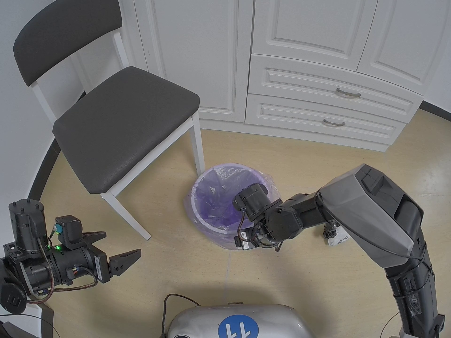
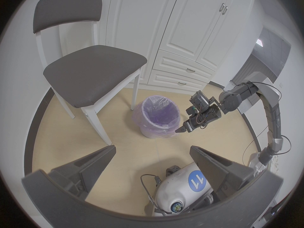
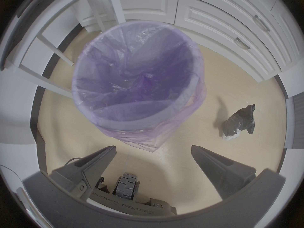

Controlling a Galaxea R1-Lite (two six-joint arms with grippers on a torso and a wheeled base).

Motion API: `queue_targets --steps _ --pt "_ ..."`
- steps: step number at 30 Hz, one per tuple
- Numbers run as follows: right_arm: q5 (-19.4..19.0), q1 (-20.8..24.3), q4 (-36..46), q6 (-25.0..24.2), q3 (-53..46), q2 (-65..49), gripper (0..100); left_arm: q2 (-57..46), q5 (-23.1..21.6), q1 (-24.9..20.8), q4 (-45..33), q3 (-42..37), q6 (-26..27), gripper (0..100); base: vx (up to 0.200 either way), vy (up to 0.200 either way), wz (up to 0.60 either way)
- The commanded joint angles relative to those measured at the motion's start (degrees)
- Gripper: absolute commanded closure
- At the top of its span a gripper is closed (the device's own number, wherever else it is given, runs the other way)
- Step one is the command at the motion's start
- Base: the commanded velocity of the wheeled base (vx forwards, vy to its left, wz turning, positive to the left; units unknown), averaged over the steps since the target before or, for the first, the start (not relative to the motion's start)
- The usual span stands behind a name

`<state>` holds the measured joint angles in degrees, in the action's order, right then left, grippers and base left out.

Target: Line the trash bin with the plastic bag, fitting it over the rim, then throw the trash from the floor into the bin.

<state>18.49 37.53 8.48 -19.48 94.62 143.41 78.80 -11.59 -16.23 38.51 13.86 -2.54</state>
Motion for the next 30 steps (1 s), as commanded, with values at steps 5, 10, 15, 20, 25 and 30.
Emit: queue_targets --steps 5,10,15,20,25,30 --pt "0.1 -0.6 -3.7 2.3 -2.0 1.7 0 0.6 0.0 -0.5 0.1 -0.1 0.0 0 0.000 0.000 0.00" --pt "0.6 -3.1 -11.0 3.4 -1.5 5.2 0 0.7 0.0 -0.6 0.1 -0.1 -0.1 0 0.000 0.000 0.00" --pt "0.5 -4.9 -16.1 3.7 -1.4 7.5 0 1.4 0.0 -0.6 0.2 -0.1 -0.2 0 0.000 0.000 0.00" --pt "0.3 -7.2 -18.7 6.7 -1.4 10.0 0 2.1 0.0 -0.6 2.4 -0.9 -0.2 0 0.000 0.000 0.00" --pt "-0.2 -8.5 -18.9 7.7 -0.5 10.3 0 3.7 0.0 -0.6 5.5 -2.0 -0.1 0 0.000 0.000 0.00" --pt "-2.1 -10.9 -17.3 12.0 4.8 12.2 0 5.7 0.0 -0.6 9.0 -3.2 0.0 0 0.000 0.000 0.00"
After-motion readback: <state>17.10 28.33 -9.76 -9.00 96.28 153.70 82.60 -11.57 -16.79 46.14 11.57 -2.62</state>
